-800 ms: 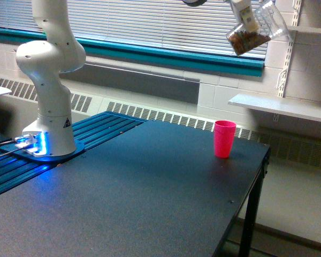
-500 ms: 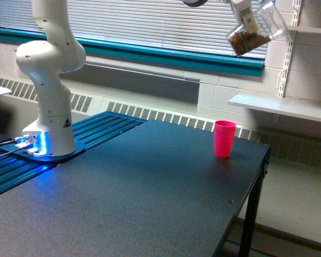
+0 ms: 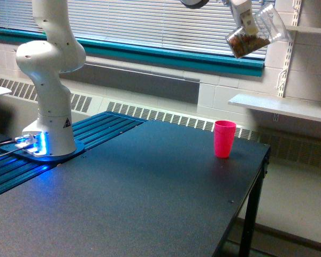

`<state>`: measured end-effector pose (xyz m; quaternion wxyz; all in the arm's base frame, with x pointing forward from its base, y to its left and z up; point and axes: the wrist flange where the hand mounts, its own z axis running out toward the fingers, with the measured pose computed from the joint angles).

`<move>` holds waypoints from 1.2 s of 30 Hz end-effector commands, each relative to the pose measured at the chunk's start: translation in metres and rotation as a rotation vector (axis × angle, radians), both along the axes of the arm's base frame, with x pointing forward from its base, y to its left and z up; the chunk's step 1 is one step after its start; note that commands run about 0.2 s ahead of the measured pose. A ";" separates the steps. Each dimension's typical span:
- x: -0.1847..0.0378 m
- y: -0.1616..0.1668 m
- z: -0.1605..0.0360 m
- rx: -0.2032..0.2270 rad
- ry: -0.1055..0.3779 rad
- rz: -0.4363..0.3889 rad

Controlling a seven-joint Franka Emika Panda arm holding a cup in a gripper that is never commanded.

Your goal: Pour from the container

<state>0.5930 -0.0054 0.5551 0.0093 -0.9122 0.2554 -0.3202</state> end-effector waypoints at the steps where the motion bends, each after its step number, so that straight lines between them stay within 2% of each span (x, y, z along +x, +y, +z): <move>1: -0.006 0.013 -0.004 -0.026 0.017 0.022; 15: -0.025 0.041 -0.014 -0.069 0.039 0.044; 36: -0.064 0.097 -0.042 -0.084 0.063 0.065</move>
